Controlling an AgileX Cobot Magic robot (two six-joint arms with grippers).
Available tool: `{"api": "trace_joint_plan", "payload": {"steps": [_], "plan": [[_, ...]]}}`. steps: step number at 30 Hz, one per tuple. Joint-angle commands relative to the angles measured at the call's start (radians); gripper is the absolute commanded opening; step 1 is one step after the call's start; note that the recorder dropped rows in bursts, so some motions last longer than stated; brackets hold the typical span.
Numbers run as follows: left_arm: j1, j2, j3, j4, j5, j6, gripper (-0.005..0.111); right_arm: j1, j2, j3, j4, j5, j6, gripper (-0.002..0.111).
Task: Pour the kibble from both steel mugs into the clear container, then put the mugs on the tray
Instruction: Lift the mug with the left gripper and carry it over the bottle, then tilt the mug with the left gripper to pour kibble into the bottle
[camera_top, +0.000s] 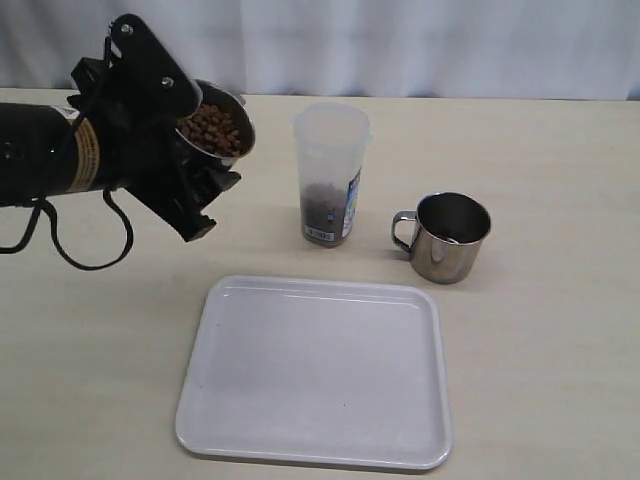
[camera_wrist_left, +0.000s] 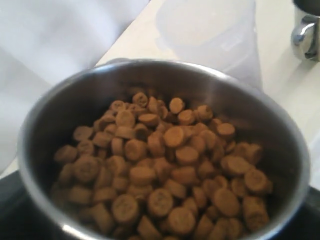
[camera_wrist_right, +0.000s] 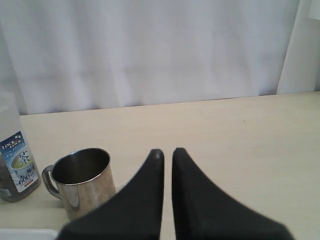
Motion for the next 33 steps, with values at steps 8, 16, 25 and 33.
{"api": "trace_joint_plan", "payload": {"steps": [8, 16, 25, 33], "plan": [[-0.106, 0.002, -0.084, 0.491, 0.370, -0.546, 0.000, 0.003, -0.003, 0.003, 0.005, 0.003, -0.005, 0.005], [-0.132, 0.137, -0.168, 0.491, 0.438, -0.532, 0.000, 0.003, -0.003, 0.003, 0.005, 0.003, -0.005, 0.005], [-0.167, 0.254, -0.279, 0.491, 0.485, -0.468, 0.000, 0.003, -0.003, 0.003, 0.005, 0.003, -0.005, 0.005], [-0.206, 0.337, -0.353, 0.491, 0.517, -0.326, 0.000, 0.003, -0.003, 0.003, 0.005, 0.003, -0.005, 0.005]]}}
